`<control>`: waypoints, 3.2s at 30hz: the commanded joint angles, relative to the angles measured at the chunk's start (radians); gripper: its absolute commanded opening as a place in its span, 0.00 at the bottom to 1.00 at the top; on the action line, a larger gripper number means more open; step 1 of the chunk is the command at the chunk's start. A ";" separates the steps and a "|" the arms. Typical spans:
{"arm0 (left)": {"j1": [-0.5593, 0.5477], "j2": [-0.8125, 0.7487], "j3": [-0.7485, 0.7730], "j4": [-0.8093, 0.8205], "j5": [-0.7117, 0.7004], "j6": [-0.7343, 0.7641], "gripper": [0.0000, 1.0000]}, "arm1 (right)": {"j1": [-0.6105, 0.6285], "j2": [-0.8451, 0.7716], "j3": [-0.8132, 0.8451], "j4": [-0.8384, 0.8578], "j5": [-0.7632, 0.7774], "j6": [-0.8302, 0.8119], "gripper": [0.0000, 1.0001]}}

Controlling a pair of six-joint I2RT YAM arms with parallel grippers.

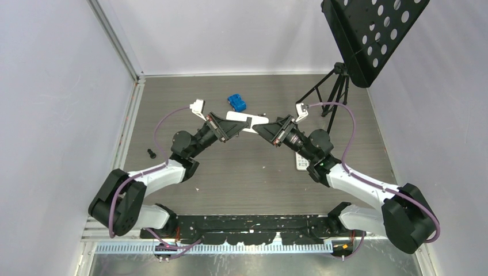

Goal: Load the batteries into the remote control

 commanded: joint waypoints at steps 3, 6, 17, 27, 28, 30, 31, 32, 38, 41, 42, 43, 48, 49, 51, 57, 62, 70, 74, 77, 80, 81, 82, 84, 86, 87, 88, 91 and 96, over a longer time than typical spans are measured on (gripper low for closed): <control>0.000 0.048 0.025 0.183 0.019 -0.052 0.01 | 0.008 -0.003 0.007 0.072 0.017 0.011 0.06; 0.016 0.045 0.028 0.163 0.042 -0.048 0.00 | 0.008 -0.025 0.024 -0.054 0.016 -0.037 0.42; 0.136 0.057 0.036 0.117 0.238 -0.139 0.00 | -0.023 -0.063 0.041 -0.134 0.040 -0.073 0.69; 0.145 0.034 0.061 0.011 0.298 -0.120 0.00 | -0.023 0.022 0.114 -0.157 -0.067 -0.156 0.58; 0.145 0.029 0.064 -0.004 0.301 -0.113 0.00 | -0.023 0.027 0.123 -0.170 -0.072 -0.166 0.57; 0.147 0.013 0.071 -0.034 0.305 -0.100 0.00 | -0.023 0.034 0.136 -0.201 -0.077 -0.192 0.52; 0.149 0.005 0.073 -0.055 0.306 -0.093 0.00 | -0.023 0.035 0.137 -0.210 -0.080 -0.200 0.48; 0.152 -0.005 0.076 -0.074 0.306 -0.085 0.00 | -0.023 0.034 0.138 -0.220 -0.080 -0.209 0.43; 0.199 -0.057 0.074 -0.232 0.282 -0.069 0.00 | -0.025 0.007 0.074 -0.167 -0.095 -0.242 0.16; 0.212 -0.060 0.068 -0.247 0.275 -0.094 0.00 | -0.025 0.005 0.048 -0.105 -0.102 -0.223 0.16; 0.212 -0.060 0.066 -0.244 0.274 -0.100 0.00 | -0.026 0.010 0.043 -0.083 -0.103 -0.212 0.16; 0.212 -0.058 0.064 -0.243 0.272 -0.102 0.00 | -0.026 0.017 0.040 -0.068 -0.101 -0.199 0.17; 0.214 -0.069 0.056 -0.277 0.252 -0.076 0.00 | -0.026 0.055 0.049 -0.106 -0.045 -0.160 0.50; 0.214 -0.073 0.058 -0.295 0.250 -0.060 0.00 | -0.026 0.061 0.052 -0.129 -0.033 -0.162 0.53; 0.215 -0.086 0.062 -0.345 0.242 -0.023 0.00 | -0.027 0.072 0.056 -0.158 -0.023 -0.157 0.54; 0.215 -0.110 0.086 -0.483 0.225 0.082 0.00 | -0.026 0.098 0.057 -0.146 -0.037 -0.134 0.35; 0.215 -0.125 0.105 -0.585 0.206 0.161 0.00 | -0.026 0.120 0.070 -0.144 -0.044 -0.124 0.25; 0.213 -0.165 0.131 -0.779 0.139 0.334 0.00 | -0.026 0.122 0.093 -0.226 -0.047 -0.127 0.04; 0.215 -0.184 0.141 -0.865 0.100 0.433 0.00 | -0.026 0.132 0.081 -0.263 -0.035 -0.137 0.00; 0.214 -0.205 0.150 -0.972 0.040 0.536 0.00 | -0.025 0.153 0.064 -0.322 -0.006 -0.163 0.00; 0.214 -0.221 0.133 -0.993 0.001 0.568 0.00 | -0.025 0.218 0.058 -0.400 0.052 -0.216 0.00; 0.214 -0.223 0.129 -0.991 -0.002 0.571 0.00 | -0.025 0.251 0.055 -0.401 0.059 -0.227 0.00; 0.214 -0.224 0.126 -0.986 0.000 0.573 0.00 | -0.025 0.284 0.055 -0.396 0.059 -0.234 0.00; 0.214 -0.225 0.123 -0.973 0.011 0.577 0.00 | -0.025 0.356 0.058 -0.374 0.055 -0.237 0.00; 0.214 -0.231 0.119 -0.954 0.028 0.586 0.00 | -0.025 0.404 0.063 -0.355 0.049 -0.237 0.00; 0.214 -0.233 0.116 -0.943 0.036 0.590 0.00 | -0.025 0.424 0.068 -0.354 0.049 -0.239 0.00; 0.214 -0.237 0.112 -0.931 0.046 0.593 0.00 | -0.023 0.440 0.072 -0.354 0.051 -0.244 0.00; 0.214 -0.237 0.103 -0.904 0.083 0.590 0.00 | -0.023 0.474 0.088 -0.395 0.081 -0.258 0.04; 0.214 -0.233 0.091 -0.881 0.107 0.586 0.00 | -0.023 0.495 0.121 -0.548 0.200 -0.255 0.23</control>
